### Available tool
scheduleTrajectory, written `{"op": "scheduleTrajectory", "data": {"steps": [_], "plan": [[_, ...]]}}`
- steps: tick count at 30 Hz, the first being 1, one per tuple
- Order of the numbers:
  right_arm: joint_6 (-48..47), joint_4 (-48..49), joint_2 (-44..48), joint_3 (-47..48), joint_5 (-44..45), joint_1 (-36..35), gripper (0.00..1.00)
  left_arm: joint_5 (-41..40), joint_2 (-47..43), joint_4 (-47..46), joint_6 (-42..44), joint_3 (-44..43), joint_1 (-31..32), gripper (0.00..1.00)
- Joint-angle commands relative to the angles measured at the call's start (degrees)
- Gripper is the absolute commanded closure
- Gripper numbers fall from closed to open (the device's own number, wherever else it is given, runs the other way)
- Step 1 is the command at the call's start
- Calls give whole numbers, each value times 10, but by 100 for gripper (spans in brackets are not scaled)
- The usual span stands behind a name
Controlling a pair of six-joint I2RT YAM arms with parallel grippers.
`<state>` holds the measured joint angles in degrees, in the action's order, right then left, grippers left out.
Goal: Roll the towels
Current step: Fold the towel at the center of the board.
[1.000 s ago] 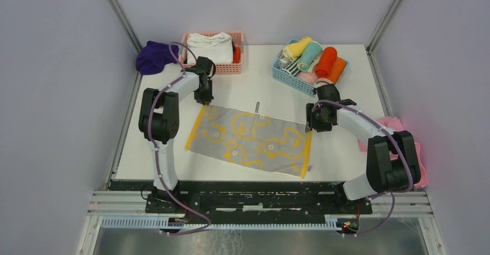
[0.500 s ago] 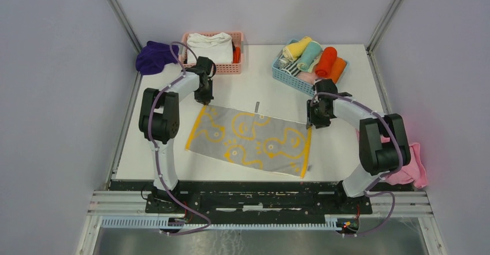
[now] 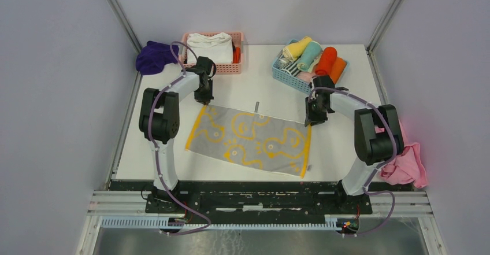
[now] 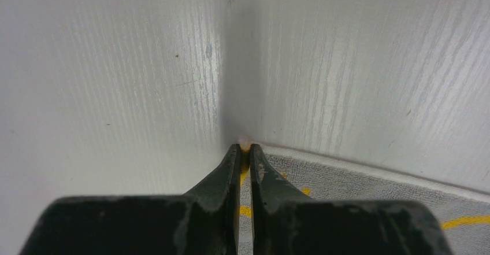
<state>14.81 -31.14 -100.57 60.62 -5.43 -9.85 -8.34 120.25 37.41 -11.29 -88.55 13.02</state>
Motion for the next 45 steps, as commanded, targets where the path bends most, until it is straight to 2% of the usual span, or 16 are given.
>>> {"op": "scheduleTrajectory", "data": {"steps": [1,6,8,9,18,25,37,45], "plan": [[-13,-22,-38,3,-3,0,67,-15,31,17,39,6,-3,89],[-21,-39,-39,15,6,0,83,-16,28,17,39,-2,-3,90],[-27,-51,-37,30,15,0,99,-15,24,17,39,-14,-4,92],[-31,-54,-32,38,26,0,100,-14,20,16,39,-21,-5,93],[-72,-101,-6,147,116,9,100,18,0,-21,28,-109,-21,97],[-93,-118,1,209,108,15,100,32,-13,-33,29,-155,-28,97],[-72,-115,148,95,12,14,99,22,-138,-81,10,32,-27,97],[-39,-116,225,-1,-65,8,99,15,-194,-80,-4,119,-28,97]]}}
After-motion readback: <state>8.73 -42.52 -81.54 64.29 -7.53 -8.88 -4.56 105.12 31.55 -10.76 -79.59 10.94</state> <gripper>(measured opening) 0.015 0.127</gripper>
